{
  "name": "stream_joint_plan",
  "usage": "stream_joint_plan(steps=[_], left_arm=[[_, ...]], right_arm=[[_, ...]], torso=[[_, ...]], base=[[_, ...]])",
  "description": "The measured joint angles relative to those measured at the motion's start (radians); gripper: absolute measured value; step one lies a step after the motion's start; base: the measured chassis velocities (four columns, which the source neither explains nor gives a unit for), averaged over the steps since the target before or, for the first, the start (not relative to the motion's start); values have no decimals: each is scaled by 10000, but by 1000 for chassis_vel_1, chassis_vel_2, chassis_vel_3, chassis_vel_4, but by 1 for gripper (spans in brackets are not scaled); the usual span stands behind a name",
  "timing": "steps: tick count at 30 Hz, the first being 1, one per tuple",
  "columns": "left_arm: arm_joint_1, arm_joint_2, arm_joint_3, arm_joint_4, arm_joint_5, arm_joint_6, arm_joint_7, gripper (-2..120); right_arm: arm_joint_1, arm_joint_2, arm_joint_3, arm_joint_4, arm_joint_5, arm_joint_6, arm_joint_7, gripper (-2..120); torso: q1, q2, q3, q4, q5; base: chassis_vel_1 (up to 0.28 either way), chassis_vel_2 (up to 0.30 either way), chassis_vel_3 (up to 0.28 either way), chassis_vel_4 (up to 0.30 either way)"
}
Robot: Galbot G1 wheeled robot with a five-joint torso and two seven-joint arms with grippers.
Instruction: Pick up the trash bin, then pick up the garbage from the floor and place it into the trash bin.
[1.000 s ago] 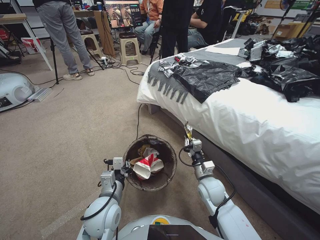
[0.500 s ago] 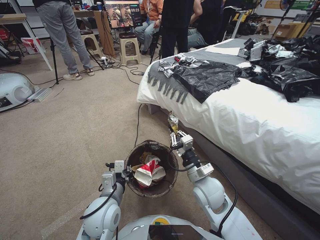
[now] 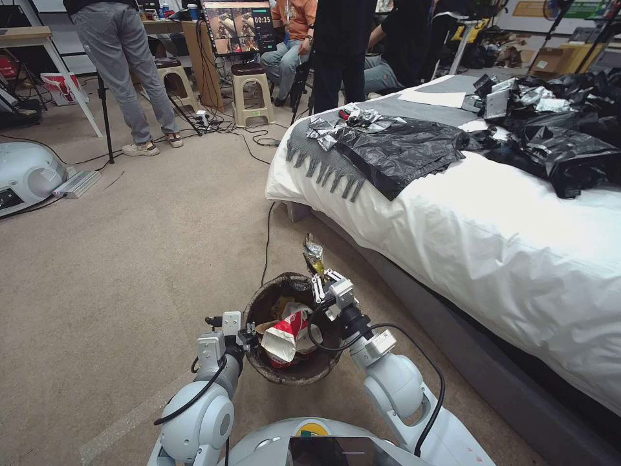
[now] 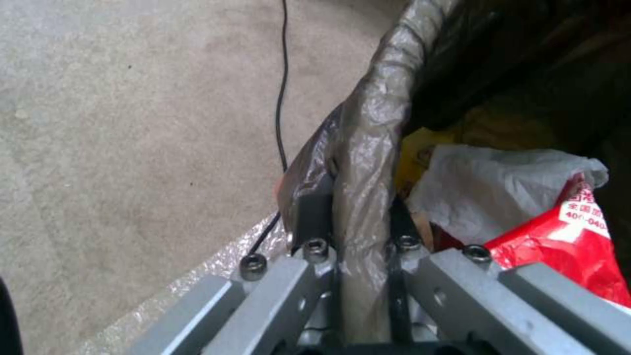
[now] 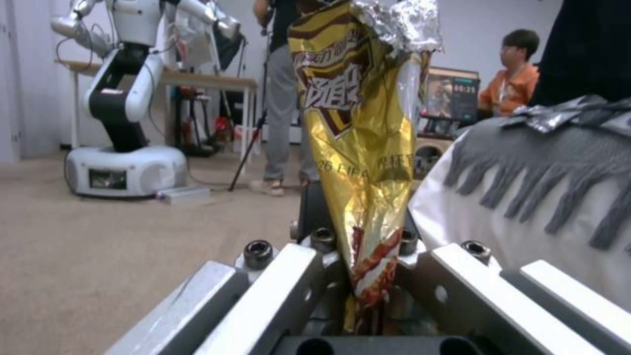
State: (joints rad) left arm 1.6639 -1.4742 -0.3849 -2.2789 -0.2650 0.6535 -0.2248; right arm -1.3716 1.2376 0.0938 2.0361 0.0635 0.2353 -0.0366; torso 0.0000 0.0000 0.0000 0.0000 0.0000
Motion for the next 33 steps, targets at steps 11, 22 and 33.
stream_joint_plan(steps=[11,22,33], left_arm=[[-35,0,42,-21,-129,61,-35,0],[-61,-32,58,-28,-189,70,-57,0],[-83,-52,52,-29,-237,76,-52,0]], right_arm=[[-117,162,-258,-472,-227,182,-53,0],[-205,301,-428,-826,-376,297,-60,0],[-285,362,-416,-971,-494,424,-244,34]], torso=[[0,0,0,0,0],[0,0,0,0,0],[0,0,0,0,-1]], base=[[0,0,0,0],[0,0,0,0],[0,0,0,0]])
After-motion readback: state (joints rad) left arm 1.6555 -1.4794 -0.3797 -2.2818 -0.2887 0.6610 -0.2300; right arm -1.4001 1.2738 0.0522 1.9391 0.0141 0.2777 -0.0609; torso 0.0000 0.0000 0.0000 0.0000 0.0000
